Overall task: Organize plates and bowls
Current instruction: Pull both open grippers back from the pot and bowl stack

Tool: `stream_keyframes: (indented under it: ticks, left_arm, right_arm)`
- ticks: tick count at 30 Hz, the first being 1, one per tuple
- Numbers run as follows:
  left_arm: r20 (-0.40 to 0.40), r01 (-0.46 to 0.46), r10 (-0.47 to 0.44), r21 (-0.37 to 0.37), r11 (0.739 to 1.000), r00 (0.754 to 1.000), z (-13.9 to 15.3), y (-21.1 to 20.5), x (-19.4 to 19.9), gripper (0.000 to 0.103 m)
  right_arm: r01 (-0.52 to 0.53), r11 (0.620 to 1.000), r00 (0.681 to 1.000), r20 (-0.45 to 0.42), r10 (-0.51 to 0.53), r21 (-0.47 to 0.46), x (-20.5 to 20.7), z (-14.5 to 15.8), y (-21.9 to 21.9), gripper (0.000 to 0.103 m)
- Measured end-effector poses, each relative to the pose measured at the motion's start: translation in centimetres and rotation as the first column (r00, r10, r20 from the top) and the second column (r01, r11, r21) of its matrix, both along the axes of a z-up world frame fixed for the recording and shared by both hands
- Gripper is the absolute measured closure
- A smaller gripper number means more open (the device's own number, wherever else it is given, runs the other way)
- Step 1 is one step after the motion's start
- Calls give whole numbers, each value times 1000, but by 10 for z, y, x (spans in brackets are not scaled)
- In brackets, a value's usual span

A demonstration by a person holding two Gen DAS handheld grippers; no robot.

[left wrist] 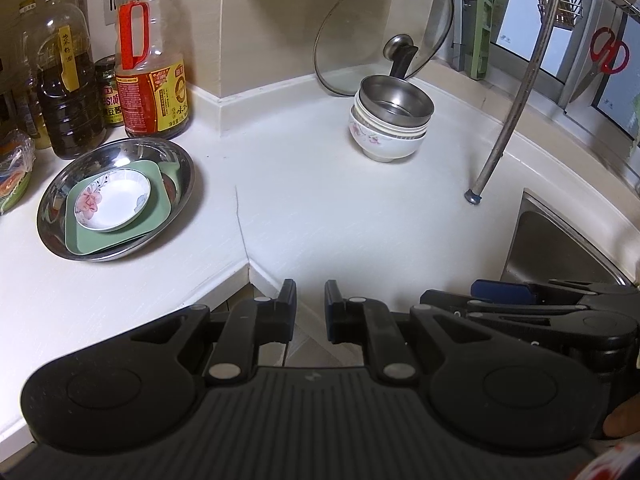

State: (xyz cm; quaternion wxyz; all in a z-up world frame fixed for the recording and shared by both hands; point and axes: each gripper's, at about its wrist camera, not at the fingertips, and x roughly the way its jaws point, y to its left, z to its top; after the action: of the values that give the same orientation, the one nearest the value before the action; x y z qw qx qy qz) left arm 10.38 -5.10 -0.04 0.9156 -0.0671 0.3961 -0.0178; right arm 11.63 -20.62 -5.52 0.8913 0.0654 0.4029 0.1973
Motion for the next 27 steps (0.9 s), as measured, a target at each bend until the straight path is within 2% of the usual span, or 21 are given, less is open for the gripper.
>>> stream_keyframes:
  ticks: [17, 27]
  left_arm:
    - [-1, 33, -33, -12, 999, 999, -5, 8, 42, 91]
    - [35, 89, -88, -23, 996, 996, -3, 10, 98, 91]
  right_arm:
    - [37, 999, 999, -13, -37, -8, 31, -5, 5, 47]
    - [152, 988, 988, 11, -152, 6, 81, -1, -10, 47]
